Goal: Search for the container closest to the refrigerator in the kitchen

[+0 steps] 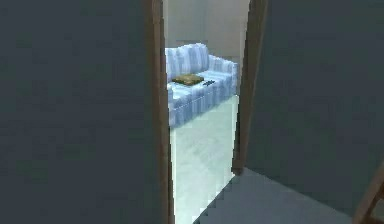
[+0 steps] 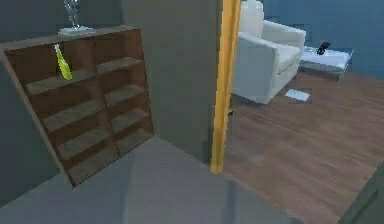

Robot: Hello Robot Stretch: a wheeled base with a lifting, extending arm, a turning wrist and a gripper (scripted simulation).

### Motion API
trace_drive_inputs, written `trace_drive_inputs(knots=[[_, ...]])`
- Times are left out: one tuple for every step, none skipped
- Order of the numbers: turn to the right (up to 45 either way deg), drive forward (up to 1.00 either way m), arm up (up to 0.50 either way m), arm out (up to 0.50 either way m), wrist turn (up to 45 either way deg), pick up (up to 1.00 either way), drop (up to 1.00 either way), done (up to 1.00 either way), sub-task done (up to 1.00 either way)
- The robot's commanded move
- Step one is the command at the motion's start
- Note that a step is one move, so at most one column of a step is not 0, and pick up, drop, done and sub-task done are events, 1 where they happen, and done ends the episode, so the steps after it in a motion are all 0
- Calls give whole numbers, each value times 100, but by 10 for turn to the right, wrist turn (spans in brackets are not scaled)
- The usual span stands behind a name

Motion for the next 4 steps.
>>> trace_drive_inputs(knots=[[-450, 0, 0, 0, 0, 0, 0, 0, 0], [-450, 0, 0, 0, 0, 0, 0, 0, 0], [-210, 0, 0, 0, 0, 0, 0, 0, 0], [0, 5, 0, 0, 0, 0, 0, 0, 0]])
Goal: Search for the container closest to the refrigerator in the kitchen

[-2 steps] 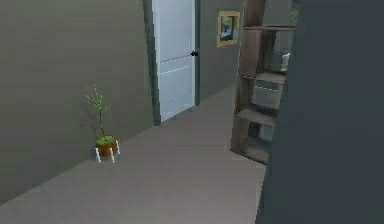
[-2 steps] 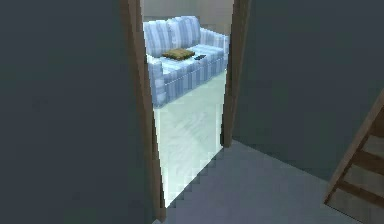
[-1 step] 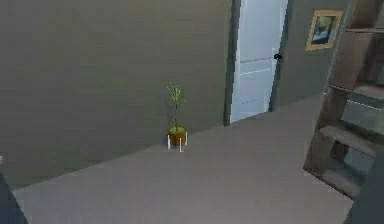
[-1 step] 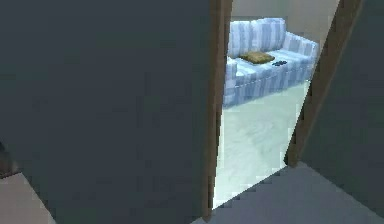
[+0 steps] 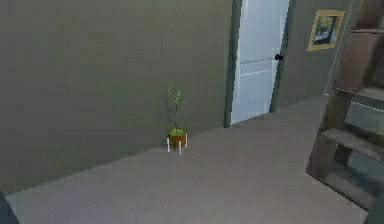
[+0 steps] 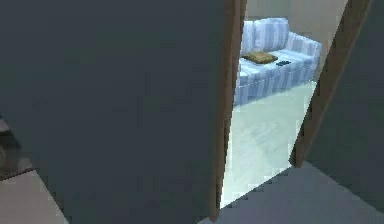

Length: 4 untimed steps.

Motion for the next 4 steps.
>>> trace_drive_inputs(knots=[[-240, 0, 0, 0, 0, 0, 0, 0, 0], [0, 20, 0, 0, 0, 0, 0, 0, 0], [450, 0, 0, 0, 0, 0, 0, 0, 0], [30, 0, 0, 0, 0, 0, 0, 0, 0]])
